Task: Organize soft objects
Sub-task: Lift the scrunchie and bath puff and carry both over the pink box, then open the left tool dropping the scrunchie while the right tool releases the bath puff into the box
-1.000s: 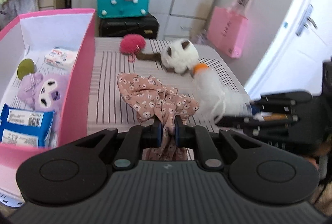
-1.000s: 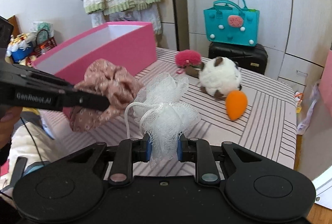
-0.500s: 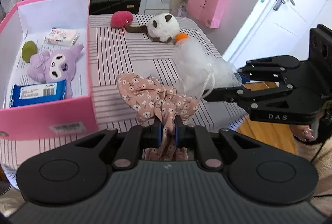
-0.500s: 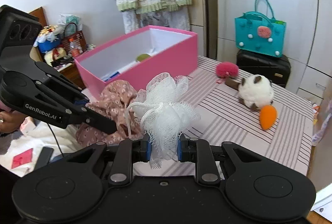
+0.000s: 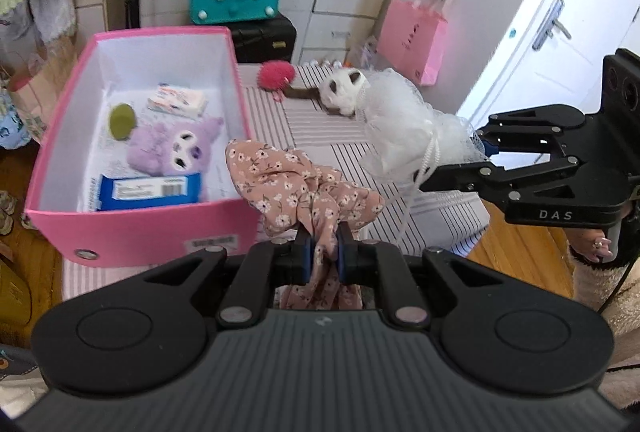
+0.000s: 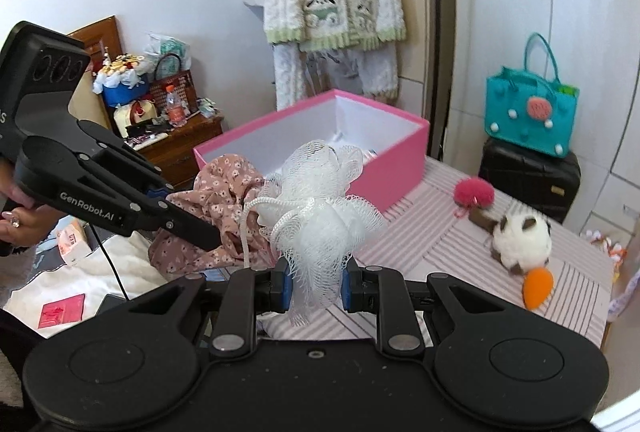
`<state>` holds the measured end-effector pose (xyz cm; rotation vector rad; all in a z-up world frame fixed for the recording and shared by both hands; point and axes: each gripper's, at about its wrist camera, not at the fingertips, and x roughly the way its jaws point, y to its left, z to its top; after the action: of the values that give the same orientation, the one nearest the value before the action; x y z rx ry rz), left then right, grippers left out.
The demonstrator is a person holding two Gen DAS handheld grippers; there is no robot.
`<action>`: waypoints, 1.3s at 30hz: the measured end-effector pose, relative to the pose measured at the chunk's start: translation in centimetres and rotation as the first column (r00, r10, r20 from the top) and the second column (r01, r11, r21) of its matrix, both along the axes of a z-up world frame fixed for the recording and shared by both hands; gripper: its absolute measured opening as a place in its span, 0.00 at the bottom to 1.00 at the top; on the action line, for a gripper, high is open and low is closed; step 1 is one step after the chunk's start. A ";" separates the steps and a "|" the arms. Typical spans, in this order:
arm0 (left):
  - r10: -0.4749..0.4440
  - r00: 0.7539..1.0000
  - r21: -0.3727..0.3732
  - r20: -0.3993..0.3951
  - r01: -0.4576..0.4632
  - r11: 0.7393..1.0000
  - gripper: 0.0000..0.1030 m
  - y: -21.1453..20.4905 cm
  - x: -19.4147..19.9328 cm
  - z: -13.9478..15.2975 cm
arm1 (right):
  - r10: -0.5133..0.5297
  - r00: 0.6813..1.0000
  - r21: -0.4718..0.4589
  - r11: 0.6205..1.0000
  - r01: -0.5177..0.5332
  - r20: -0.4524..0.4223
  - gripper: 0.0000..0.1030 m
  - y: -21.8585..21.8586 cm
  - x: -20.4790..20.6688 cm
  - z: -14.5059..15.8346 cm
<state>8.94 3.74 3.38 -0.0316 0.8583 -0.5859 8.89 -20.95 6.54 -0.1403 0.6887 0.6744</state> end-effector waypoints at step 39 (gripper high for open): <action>0.308 0.951 0.096 -0.013 -0.306 0.947 0.12 5.7 24.0 -4.6 | 0.007 0.998 -0.316 0.949 0.012 0.058 0.24 14.4 21.6 -4.7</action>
<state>32.98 9.44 -1.20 -0.0877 0.8858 -0.2529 30.52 -6.53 1.80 -0.4541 0.7375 0.5513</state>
